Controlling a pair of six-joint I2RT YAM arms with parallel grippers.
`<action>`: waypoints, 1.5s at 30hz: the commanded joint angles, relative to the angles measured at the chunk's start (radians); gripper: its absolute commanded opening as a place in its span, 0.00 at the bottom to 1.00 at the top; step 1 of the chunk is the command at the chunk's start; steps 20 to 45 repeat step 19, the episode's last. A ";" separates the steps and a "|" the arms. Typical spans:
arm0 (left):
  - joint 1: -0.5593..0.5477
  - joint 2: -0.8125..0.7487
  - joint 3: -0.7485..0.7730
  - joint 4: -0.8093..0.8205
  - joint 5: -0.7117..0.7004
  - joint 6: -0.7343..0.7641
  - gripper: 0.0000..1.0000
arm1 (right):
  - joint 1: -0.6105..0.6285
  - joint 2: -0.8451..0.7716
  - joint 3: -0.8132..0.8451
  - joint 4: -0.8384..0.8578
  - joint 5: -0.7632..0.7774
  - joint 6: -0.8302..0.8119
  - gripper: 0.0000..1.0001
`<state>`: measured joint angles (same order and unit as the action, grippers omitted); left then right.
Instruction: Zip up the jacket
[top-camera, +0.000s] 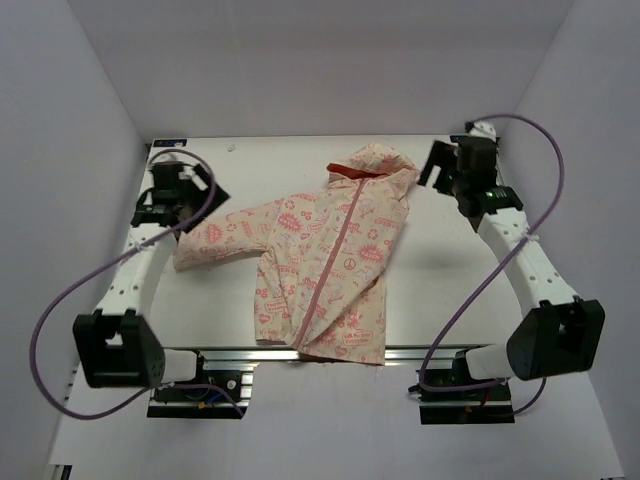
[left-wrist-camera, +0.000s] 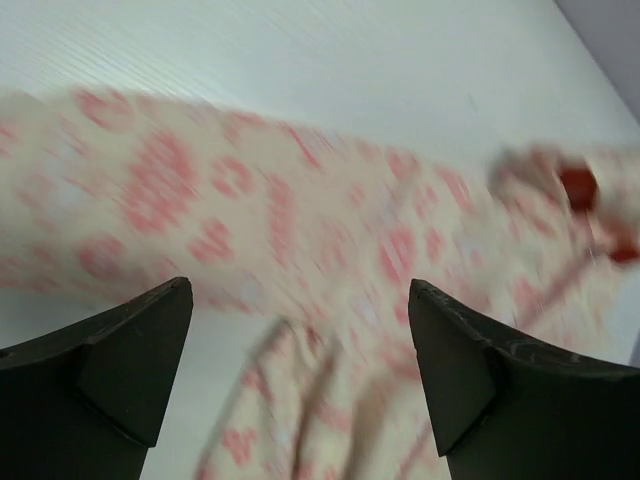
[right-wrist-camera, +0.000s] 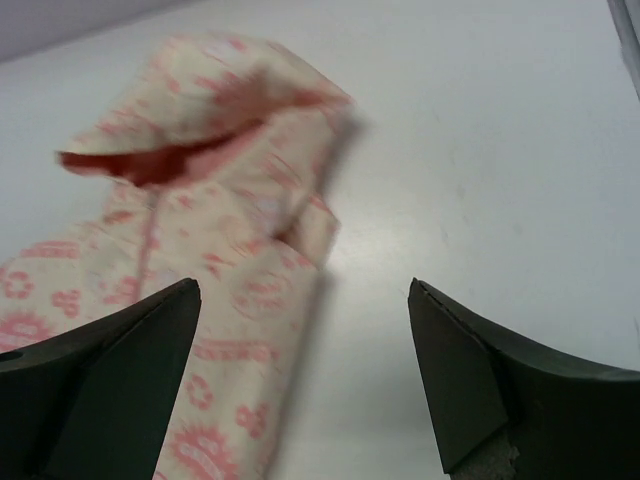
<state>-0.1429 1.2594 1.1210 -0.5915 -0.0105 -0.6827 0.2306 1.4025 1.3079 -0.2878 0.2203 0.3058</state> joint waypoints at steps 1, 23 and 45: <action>0.265 0.098 0.012 0.185 0.179 0.118 0.98 | -0.111 -0.091 -0.125 -0.143 0.023 0.110 0.89; 0.450 0.080 -0.138 0.366 0.248 0.202 0.98 | -0.137 -0.375 -0.429 -0.060 0.172 0.098 0.90; 0.450 0.080 -0.138 0.366 0.248 0.202 0.98 | -0.137 -0.375 -0.429 -0.060 0.172 0.098 0.90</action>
